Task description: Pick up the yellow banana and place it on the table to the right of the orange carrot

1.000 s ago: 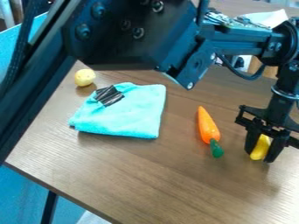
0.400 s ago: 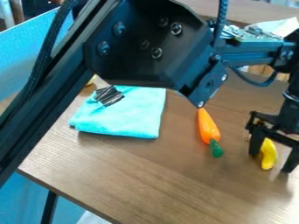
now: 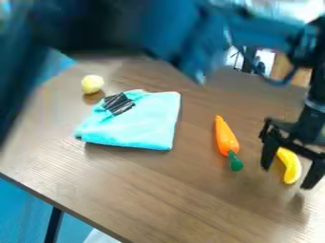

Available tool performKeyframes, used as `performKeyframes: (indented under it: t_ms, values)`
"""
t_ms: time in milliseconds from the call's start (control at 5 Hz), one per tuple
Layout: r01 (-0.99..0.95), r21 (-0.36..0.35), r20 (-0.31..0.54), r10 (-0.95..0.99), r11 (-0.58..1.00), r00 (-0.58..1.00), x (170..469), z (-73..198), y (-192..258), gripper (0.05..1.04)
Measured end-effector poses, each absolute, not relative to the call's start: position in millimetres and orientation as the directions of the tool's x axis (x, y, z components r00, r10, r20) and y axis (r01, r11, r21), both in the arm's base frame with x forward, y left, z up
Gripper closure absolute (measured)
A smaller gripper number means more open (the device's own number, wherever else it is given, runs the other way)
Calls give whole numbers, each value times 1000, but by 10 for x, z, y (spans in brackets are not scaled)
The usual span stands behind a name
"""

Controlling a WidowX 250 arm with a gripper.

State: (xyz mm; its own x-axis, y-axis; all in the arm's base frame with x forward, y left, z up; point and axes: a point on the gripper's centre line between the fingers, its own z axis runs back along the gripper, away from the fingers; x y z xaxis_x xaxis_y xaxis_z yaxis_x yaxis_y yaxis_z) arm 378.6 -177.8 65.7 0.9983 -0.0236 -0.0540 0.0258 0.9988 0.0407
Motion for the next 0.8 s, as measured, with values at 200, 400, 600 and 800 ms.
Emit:
performKeyframes:
  t_ms: [200,400,600,800]
  values:
    - [39,37,47,-41,999,998,3460,1316,-1629,82]
    - [13,25,108,-15,1000,994,3057,1686,-1399,82]
    - [-30,38,83,27,999,996,2778,1780,-1086,82]
    - [-96,54,16,95,994,995,2689,1665,-643,82]
